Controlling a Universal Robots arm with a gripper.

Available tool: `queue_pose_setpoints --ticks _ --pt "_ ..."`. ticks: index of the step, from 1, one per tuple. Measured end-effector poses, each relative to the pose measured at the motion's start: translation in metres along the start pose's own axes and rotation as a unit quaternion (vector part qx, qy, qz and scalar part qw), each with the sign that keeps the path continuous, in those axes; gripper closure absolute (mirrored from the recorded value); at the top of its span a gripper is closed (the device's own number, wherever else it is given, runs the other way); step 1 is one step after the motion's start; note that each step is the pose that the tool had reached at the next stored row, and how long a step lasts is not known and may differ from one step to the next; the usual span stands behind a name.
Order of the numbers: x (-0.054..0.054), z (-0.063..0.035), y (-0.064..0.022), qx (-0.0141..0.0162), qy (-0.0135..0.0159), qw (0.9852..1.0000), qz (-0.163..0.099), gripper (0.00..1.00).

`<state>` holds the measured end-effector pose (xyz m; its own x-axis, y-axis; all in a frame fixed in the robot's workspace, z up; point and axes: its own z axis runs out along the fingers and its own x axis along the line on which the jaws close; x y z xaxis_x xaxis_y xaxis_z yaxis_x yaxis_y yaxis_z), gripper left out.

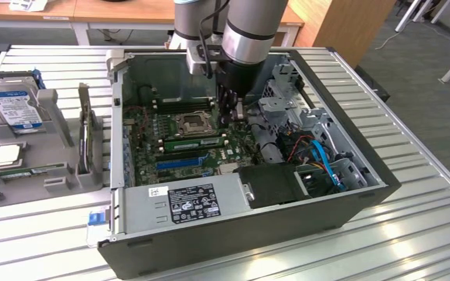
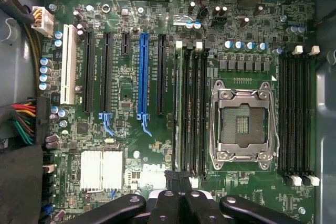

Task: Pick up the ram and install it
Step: 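Press down the ram until it locks into place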

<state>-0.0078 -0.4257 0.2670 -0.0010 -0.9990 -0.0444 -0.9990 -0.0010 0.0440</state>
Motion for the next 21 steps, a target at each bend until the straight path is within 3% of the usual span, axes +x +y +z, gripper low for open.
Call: queue_pose_setpoints --ticks 21 --pt "0.001 0.0181 -0.0008 0.0 0.0 1.0 0.0 0.9"
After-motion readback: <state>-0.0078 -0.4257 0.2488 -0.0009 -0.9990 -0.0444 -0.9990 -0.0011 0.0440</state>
